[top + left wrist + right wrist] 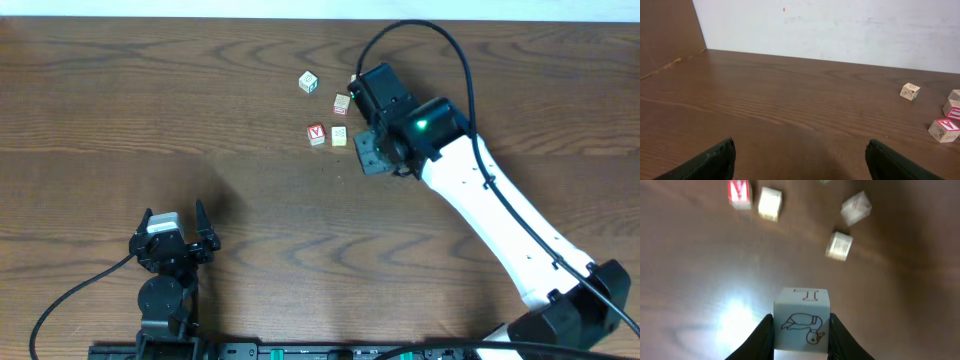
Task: Lift 5 blocks
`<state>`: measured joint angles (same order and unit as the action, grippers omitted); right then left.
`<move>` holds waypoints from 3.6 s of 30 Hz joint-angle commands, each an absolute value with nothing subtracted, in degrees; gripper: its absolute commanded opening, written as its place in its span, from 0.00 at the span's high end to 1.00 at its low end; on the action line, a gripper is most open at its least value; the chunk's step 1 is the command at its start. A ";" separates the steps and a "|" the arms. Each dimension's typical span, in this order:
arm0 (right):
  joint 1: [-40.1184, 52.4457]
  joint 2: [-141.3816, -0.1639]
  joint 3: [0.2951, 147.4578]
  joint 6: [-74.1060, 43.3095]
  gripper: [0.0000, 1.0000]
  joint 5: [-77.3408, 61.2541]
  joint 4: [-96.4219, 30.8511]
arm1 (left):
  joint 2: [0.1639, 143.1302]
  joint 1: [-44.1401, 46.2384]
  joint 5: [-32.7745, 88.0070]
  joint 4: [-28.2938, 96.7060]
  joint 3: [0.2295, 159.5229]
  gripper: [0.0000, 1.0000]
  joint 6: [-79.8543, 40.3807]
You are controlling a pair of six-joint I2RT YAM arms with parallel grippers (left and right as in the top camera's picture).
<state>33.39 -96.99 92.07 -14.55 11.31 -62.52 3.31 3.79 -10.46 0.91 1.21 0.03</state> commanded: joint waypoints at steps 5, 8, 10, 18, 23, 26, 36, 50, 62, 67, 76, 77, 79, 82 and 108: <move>28.93 -88.18 92.03 -3.40 0.82 15.97 -48.93 | 3.36 3.57 -11.14 3.20 0.27 0.17 0.40; 26.04 -86.80 92.05 1.19 0.80 15.99 -42.78 | 3.36 3.57 -11.14 3.20 0.27 0.16 0.40; 24.36 -86.61 92.09 2.24 0.81 15.99 -38.92 | 3.36 3.57 -11.14 3.20 0.27 0.17 0.40; 19.16 -86.78 92.53 5.10 0.75 14.59 -30.59 | 3.36 3.57 -11.14 3.20 0.27 0.16 0.40; 19.59 -85.17 92.44 4.73 0.81 14.66 -32.08 | 3.36 3.57 -11.14 3.20 0.27 0.17 0.40; 19.14 -81.93 90.87 3.88 0.79 14.72 -31.88 | 3.36 3.57 -11.14 3.20 0.27 0.16 0.40; 17.67 -63.26 70.13 1.67 0.71 15.92 -16.43 | 3.36 3.57 -11.14 3.20 0.27 0.17 0.40; 17.93 -68.18 70.19 -18.68 0.98 10.72 -42.70 | 3.36 3.57 -11.14 3.20 0.27 0.17 0.40; 26.15 -82.08 63.42 -21.76 0.99 7.25 -47.29 | 3.36 3.57 -11.14 3.20 0.27 0.16 0.40; 29.63 -82.08 55.31 -24.12 0.99 7.25 -38.24 | 3.36 3.57 -11.14 3.20 0.27 0.17 0.40; 29.98 -82.83 45.76 -25.52 0.93 7.46 -26.22 | 3.36 3.57 -11.14 3.20 0.27 0.16 0.40; 29.98 -83.33 45.58 -26.00 0.93 7.49 -25.52 | 3.36 3.57 -11.14 3.20 0.27 0.17 0.40; 29.95 -84.51 45.58 -26.94 0.92 7.46 -24.49 | 3.36 3.57 -11.14 3.20 0.27 0.16 0.40; 29.95 -86.61 45.58 -30.92 0.94 7.18 -24.21 | 3.36 3.57 -11.14 3.20 0.27 0.17 0.40; 31.83 -93.54 45.60 -35.94 0.71 -0.56 -29.36 | 3.36 3.57 -11.11 3.20 0.27 0.17 0.38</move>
